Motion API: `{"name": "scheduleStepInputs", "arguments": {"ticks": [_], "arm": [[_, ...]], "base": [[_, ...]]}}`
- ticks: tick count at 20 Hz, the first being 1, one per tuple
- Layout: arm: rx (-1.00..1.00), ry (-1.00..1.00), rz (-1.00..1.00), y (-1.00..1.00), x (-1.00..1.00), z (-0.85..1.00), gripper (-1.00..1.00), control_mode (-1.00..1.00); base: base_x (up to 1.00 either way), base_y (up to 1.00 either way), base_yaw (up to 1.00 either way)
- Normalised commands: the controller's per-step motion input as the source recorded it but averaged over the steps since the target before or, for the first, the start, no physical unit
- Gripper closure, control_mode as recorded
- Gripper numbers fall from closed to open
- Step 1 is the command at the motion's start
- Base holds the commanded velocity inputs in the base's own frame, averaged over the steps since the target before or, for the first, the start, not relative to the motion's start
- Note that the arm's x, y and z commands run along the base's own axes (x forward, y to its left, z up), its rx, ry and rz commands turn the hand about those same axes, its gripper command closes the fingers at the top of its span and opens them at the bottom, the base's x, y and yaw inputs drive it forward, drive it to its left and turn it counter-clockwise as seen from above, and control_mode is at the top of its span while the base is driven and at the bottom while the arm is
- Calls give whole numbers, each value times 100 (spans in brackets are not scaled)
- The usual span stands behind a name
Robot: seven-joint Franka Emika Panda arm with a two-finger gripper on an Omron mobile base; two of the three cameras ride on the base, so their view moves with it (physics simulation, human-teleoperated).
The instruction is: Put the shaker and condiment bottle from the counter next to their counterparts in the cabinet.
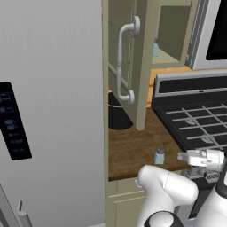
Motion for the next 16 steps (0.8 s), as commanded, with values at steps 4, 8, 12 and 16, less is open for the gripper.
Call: {"name": "scheduleStepInputs", "arguments": {"ticks": [4,8,12,16], "arm": [[-12,2,0,0,3,0,-100,-100],[-29,-17,0,0,0,0,-100,-100],[-31,-27,0,0,0,2,-100,-100],[-13,-15,0,9,0,5,-100,-100]], "base": [[0,0,0],[0,0,0],[0,0,0],[0,0,0]]}}
